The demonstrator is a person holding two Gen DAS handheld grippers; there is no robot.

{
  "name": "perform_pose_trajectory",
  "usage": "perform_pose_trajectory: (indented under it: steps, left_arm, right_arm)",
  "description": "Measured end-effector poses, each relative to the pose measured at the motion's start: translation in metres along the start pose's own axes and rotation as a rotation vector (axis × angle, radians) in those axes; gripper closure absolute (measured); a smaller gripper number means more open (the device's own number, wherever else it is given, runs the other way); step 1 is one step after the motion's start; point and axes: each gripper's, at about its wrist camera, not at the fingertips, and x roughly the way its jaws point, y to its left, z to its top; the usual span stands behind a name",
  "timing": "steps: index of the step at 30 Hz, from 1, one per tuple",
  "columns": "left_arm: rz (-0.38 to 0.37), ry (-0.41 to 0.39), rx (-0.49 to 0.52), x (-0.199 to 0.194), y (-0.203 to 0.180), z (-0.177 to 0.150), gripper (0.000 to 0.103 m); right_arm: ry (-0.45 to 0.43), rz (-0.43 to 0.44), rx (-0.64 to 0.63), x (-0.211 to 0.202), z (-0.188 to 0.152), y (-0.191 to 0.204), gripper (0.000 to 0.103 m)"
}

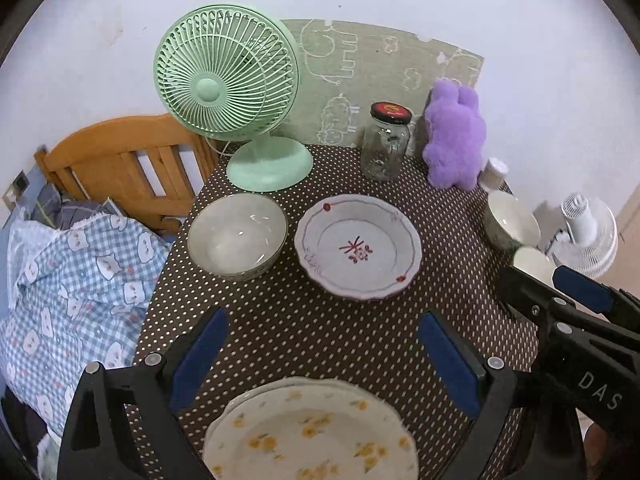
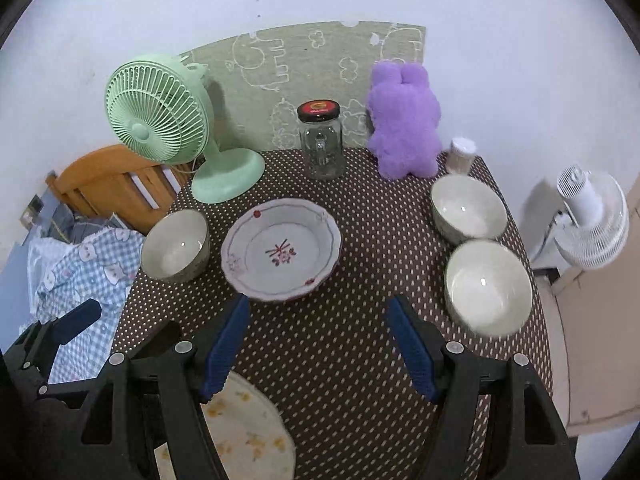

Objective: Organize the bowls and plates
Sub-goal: 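Move the left gripper toward the rim of the red-patterned white plate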

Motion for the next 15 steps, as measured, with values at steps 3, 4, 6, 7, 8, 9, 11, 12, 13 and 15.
perform_pose_trajectory:
  steps: [3, 4, 6, 7, 8, 9, 11, 12, 13, 15]
  left_arm:
    - [0.021, -0.009, -0.014, 0.007, -0.008, 0.008, 0.007]
    - [0.030, -0.013, -0.016, 0.008, -0.011, 0.012, 0.007]
    - [0.045, -0.023, -0.017, 0.011, -0.015, 0.019, 0.007]
    - [0.055, -0.030, -0.020, 0.013, -0.018, 0.023, 0.007]
    - [0.060, -0.034, -0.024, 0.014, -0.019, 0.027, 0.007]
    - [0.064, -0.035, -0.032, 0.017, -0.020, 0.031, 0.007]
    - [0.060, -0.034, -0.051, 0.023, -0.020, 0.038, 0.007]
    - [0.057, -0.033, -0.066, 0.028, -0.020, 0.042, 0.008]
    - [0.055, -0.030, -0.081, 0.033, -0.019, 0.046, 0.008]
    - [0.051, -0.028, -0.100, 0.041, -0.020, 0.052, 0.009]
  right_arm:
    - [-0.002, 0.031, -0.019, 0.012, 0.013, -0.010, 0.029]
    - [-0.004, 0.041, -0.024, 0.016, 0.017, -0.012, 0.029]
    - [-0.006, 0.060, -0.038, 0.025, 0.027, -0.017, 0.029]
    - [-0.006, 0.066, -0.044, 0.028, 0.031, -0.017, 0.029]
    - [-0.009, 0.072, -0.054, 0.031, 0.037, -0.018, 0.029]
    - [-0.011, 0.074, -0.063, 0.034, 0.042, -0.018, 0.029]
    - [-0.017, 0.073, -0.082, 0.040, 0.052, -0.017, 0.029]
    - [-0.019, 0.071, -0.088, 0.044, 0.057, -0.017, 0.029]
    - [-0.022, 0.069, -0.092, 0.047, 0.062, -0.018, 0.029]
    - [-0.023, 0.070, -0.091, 0.056, 0.071, -0.019, 0.029]
